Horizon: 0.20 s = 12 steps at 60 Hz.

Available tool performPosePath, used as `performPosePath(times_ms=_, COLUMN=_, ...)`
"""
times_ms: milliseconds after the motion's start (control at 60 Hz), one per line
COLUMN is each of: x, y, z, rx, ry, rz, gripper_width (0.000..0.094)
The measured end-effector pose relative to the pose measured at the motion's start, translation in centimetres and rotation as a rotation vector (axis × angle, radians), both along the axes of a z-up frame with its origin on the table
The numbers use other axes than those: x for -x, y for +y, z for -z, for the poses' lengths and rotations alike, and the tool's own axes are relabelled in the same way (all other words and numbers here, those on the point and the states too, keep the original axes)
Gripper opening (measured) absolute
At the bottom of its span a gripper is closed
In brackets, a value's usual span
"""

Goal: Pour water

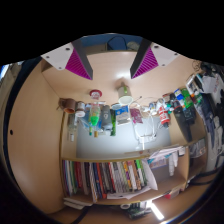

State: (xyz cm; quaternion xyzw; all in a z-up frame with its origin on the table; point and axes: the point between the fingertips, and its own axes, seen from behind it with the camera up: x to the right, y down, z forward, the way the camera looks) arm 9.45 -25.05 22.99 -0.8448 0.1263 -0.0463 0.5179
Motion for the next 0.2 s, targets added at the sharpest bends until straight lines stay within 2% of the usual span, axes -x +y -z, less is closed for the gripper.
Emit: performPosePath(times_ms=200, x=0.5, y=-4.6, z=-2.4, rx=-0.011, ry=-0.028, rz=-0.027, gripper_width=0.0840)
